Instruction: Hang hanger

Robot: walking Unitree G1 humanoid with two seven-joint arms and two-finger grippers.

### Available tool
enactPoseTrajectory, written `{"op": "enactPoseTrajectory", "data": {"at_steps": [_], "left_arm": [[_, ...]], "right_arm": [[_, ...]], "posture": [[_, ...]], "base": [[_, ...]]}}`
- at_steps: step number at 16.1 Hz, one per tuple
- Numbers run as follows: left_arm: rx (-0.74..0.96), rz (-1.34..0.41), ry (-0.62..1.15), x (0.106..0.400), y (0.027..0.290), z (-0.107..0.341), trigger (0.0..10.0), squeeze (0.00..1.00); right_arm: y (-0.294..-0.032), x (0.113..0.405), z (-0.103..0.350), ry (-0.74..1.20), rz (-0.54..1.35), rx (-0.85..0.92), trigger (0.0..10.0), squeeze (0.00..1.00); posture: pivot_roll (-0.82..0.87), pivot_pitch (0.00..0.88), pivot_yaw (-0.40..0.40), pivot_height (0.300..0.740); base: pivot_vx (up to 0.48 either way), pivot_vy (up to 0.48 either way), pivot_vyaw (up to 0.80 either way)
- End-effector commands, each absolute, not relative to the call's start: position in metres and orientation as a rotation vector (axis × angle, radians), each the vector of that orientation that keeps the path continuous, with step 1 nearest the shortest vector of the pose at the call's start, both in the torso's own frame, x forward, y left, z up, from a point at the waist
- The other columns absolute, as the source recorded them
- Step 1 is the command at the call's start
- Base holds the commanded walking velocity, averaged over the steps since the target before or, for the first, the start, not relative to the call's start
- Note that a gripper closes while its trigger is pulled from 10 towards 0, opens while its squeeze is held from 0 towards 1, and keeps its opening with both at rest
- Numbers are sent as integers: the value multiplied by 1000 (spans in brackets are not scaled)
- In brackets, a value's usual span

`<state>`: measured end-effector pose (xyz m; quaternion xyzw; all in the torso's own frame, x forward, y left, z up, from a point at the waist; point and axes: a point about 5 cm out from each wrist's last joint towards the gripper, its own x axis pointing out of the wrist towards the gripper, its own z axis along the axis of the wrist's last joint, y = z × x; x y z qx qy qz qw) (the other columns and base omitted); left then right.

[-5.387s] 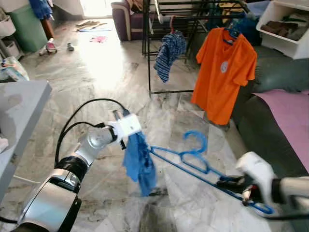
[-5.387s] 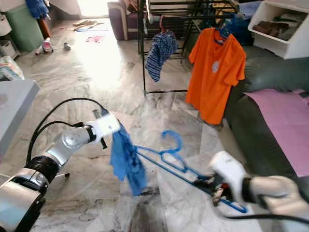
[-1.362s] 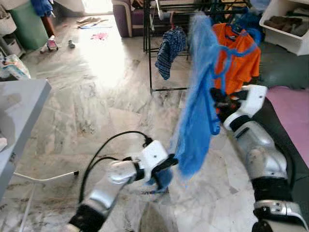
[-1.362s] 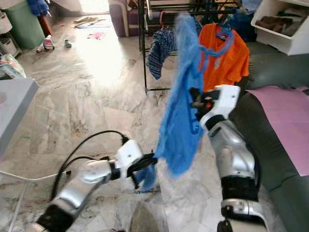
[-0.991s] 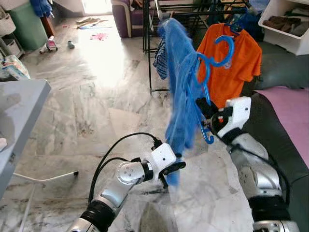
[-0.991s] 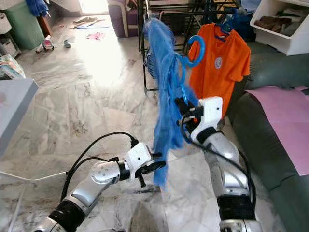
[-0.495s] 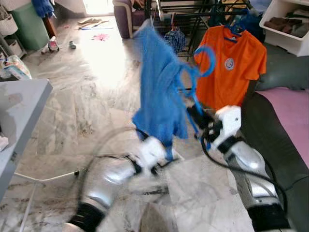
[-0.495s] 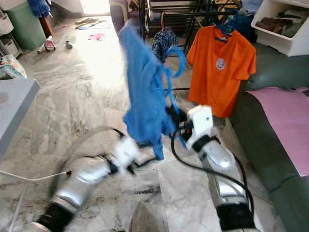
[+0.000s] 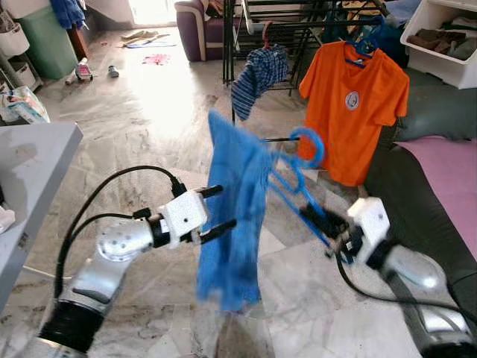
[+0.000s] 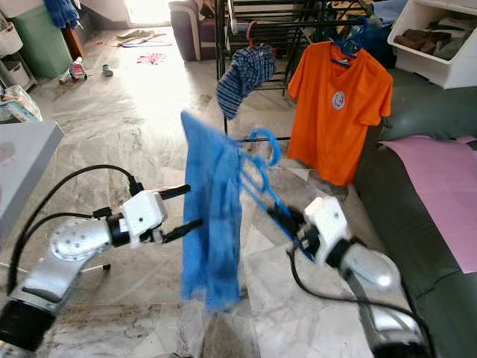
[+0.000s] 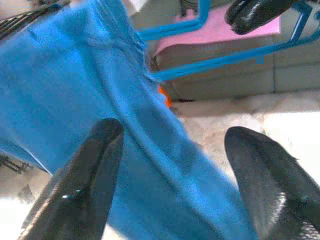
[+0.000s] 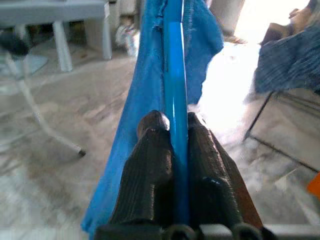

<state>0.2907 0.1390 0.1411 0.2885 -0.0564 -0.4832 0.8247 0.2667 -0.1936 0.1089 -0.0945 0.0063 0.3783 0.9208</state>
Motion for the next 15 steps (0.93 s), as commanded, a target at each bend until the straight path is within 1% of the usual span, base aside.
{"op": "enactPoseTrajectory", "data": {"at_steps": [1,4,5,6,10,11,12,13,15], "left_arm": [[692,-1036,-124,296,147,147,10000,1000],[733,-1032,-136,305,151,156,10000,1000],[772,-1041,-144,309,151,159,10000,1000],[818,-1046,-154,314,152,161,10000,1000],[877,-1098,-118,321,148,158,10000,1000],[888,-1111,-119,323,147,157,10000,945],[893,-1117,-120,325,146,157,10000,773],[912,-1138,-114,326,144,156,10000,0],[929,-1175,-105,330,141,156,10000,0]], "right_arm": [[-193,260,116,-8,860,-221,10000,0],[-199,252,112,30,897,-231,10000,0],[-200,249,111,44,916,-237,10000,0],[-200,245,109,60,947,-255,10000,0],[-197,241,108,76,1014,-299,10000,0],[-196,240,108,80,1026,-303,10000,0],[-196,239,108,82,1039,-314,10000,0],[-195,237,107,91,1060,-321,10000,0],[-196,233,105,111,1099,-357,10000,0]], "posture": [[-22,40,-1,740],[-24,43,4,740],[-25,44,6,740],[-25,46,9,740],[-31,48,13,740],[-33,48,14,740],[-34,48,14,740],[-37,47,15,740],[-41,47,16,740]], "base": [[0,0,0],[0,0,0],[0,0,0],[0,0,0],[0,0,0],[0,0,0],[0,0,0],[0,0,0],[0,0,0]]}}
